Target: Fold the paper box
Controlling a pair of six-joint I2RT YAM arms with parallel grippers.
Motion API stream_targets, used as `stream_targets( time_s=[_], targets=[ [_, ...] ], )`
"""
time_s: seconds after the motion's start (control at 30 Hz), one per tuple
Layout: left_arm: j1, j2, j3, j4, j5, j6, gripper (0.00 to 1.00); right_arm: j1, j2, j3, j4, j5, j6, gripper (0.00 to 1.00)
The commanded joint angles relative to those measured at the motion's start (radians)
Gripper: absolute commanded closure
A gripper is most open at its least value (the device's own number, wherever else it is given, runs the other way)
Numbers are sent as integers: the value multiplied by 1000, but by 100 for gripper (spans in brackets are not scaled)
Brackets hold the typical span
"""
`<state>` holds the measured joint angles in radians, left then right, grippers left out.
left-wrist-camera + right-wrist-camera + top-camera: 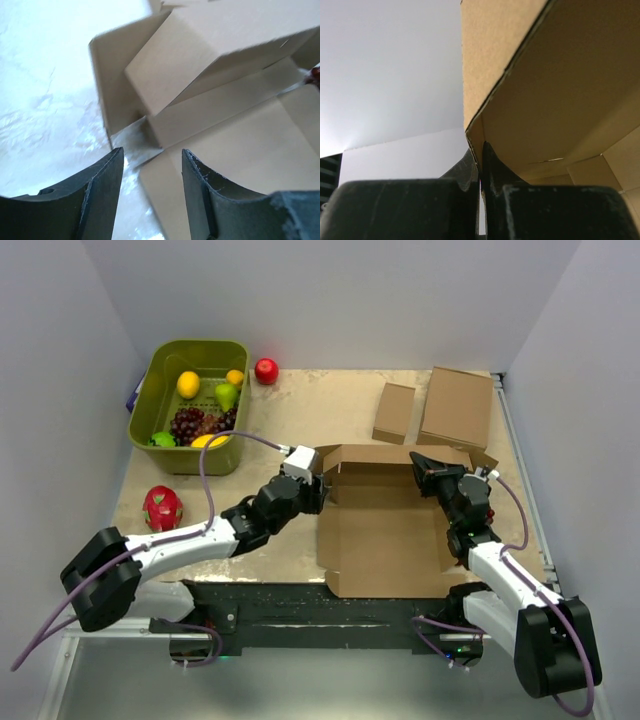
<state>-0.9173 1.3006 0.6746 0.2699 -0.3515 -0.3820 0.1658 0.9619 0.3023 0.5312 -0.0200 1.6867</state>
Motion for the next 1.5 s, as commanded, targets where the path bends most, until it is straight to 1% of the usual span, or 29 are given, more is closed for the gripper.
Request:
stream_targets(
  time_s=[0.0, 0.13, 0.27, 0.43, 0.5, 0.57, 0.6, 0.67, 0.7, 0.77, 0.8, 0.9, 0.93, 1.03, 1.17, 1.27, 1.33, 1.37, 1.4, 1.47],
  targets=[
    [-8, -60, -35, -20, -125, -26, 44, 1, 8, -20, -71, 14, 1, 100],
    [-15, -116, -81, 5, -184, -38, 41, 1, 8, -19, -74, 14, 1, 100],
    [-15, -146, -98, 6, -187, -41, 37, 1, 12, -15, -76, 15, -2, 100],
    [-15, -97, -80, 60, -116, -32, 36, 1, 23, -15, -71, 15, -4, 100],
    [-15, -54, -58, 63, -106, -32, 37, 1, 28, -14, -71, 17, -8, 100],
    [-12, -14, -34, 75, -93, -31, 43, 1, 29, -17, -66, 17, -15, 100],
    [-6, -3, -23, 80, -77, -31, 54, 3, 32, -17, -65, 17, -16, 100],
    [0, 20, 5, 80, -66, -35, 67, 1, 35, -20, -56, 17, -24, 100],
    [3, 23, 16, 77, -60, -37, 79, 3, 35, -20, -53, 17, -27, 100],
    [5, 29, 51, 72, -49, -37, 88, 1, 35, -22, -45, 17, -35, 100],
    [6, 32, 65, 63, -31, -35, 94, 1, 35, -22, -43, 17, -35, 100],
    [9, 54, 141, -12, 3, -34, 100, 1, 31, -23, -45, 17, -47, 100],
    [11, 58, 178, -30, 11, -35, 100, 1, 26, -25, -45, 20, -53, 100],
    [14, 74, 216, -69, 55, -55, 100, 1, 12, -29, -60, 48, -62, 100],
    [14, 85, 221, -77, 101, -80, 100, 1, 3, -35, -69, 64, -68, 100],
    [14, 86, 209, -78, 98, -81, 100, 3, 3, -38, -69, 65, -70, 100],
    [14, 74, 192, -100, 71, -75, 100, 1, 1, -42, -69, 63, -70, 100],
    [14, 65, 183, -113, 39, -74, 88, 1, 0, -42, -71, 63, -70, 100],
    [14, 51, 162, -116, 25, -72, 80, 1, -2, -43, -71, 63, -70, 100],
    [14, -1, 134, -112, -1, -67, 68, 3, -3, -46, -73, 61, -68, 100]
  ],
)
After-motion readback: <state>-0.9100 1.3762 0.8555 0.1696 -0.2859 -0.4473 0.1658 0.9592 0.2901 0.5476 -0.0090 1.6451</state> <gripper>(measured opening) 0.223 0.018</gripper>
